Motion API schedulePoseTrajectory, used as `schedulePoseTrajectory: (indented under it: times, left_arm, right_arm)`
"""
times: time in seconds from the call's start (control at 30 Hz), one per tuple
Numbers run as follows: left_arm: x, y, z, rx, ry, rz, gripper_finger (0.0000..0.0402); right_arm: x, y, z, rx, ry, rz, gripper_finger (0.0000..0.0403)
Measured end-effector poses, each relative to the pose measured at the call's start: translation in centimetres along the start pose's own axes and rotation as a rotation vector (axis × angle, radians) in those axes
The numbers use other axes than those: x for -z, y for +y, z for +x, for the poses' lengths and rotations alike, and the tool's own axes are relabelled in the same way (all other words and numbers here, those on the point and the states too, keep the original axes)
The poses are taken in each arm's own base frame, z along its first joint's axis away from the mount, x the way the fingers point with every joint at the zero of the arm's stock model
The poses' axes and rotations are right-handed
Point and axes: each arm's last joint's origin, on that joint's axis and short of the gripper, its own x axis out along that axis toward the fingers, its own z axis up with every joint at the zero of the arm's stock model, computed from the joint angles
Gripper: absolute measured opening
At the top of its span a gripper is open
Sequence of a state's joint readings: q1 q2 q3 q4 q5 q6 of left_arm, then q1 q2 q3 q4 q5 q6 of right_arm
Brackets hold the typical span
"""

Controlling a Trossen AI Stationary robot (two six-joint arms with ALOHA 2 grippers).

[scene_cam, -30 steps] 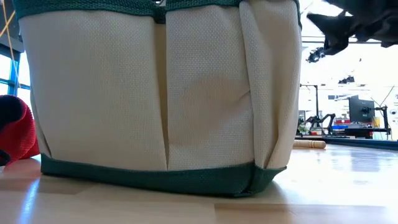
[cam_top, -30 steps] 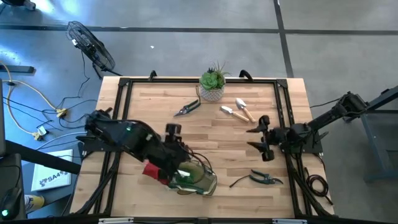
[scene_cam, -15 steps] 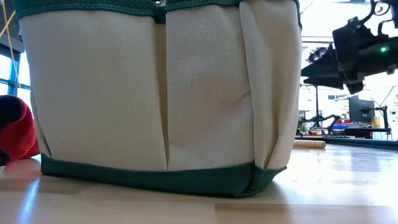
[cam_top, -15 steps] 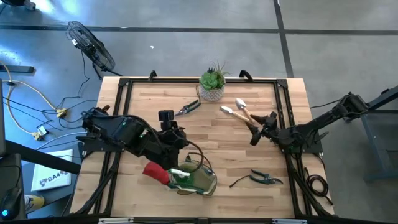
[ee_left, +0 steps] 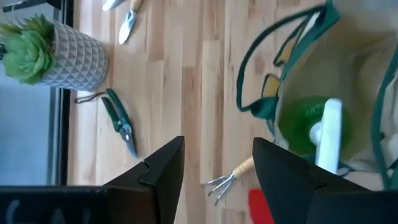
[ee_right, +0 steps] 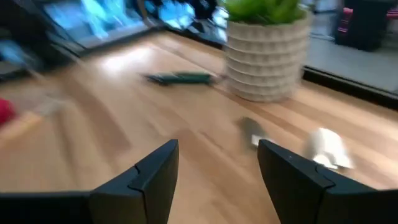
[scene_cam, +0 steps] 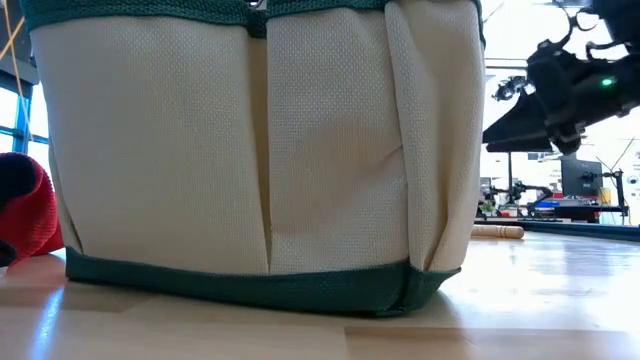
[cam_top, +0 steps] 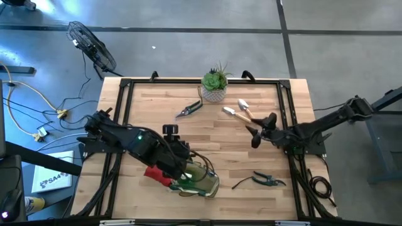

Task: Pick & Place Garden tools in Gardening bag
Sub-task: Put the right brown trowel into the gardening bag

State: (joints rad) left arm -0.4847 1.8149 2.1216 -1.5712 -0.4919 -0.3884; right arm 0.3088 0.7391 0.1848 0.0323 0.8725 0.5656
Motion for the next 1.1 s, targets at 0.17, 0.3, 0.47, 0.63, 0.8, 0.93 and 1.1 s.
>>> schedulePoseTrajectory:
  times: [0.17, 0.3, 0.47, 0.63, 0.8, 0.93, 1.1]
  left_arm:
    - [0.0, 0.1, 0.4, -0.088, -0.016, 0.071, 0.0182]
    - [0.0, 0.4, 0.2, -0.163, -0.048, 0.079, 0.0182]
    - [0.0, 0.6, 0.0, -0.163, -0.056, 0.049, 0.0182]
    - [0.1, 0.3, 0.0, -0.093, -0.033, -0.04, 0.0182]
    - [0.4, -0.3, -0.1, 0.042, 0.022, -0.12, 0.0182]
    - [0.7, -1.1, -0.5, 0.086, 0.035, -0.128, 0.0182]
    - [0.7, -1.2, -0.6, 0.07, 0.024, -0.146, 0.0182]
  right_arm:
    - [-2.4, -0.9, 0.5, 0.112, 0.157, 0.114, 0.021]
    - [-3.6, -2.0, 0.8, 0.166, 0.295, 0.173, 0.021]
    - [-4.0, -2.8, 1.7, 0.156, 0.394, 0.254, 0.021]
    - [-3.4, -3.6, 2.7, 0.254, 0.442, 0.26, 0.021]
    - [-2.6, -4.3, 4.1, 0.331, 0.531, 0.28, 0.021]
    - [-2.0, -4.8, 5.3, 0.361, 0.59, 0.305, 0.021]
    - [-1.8, -5.5, 6.2, 0.373, 0.616, 0.378, 0.021]
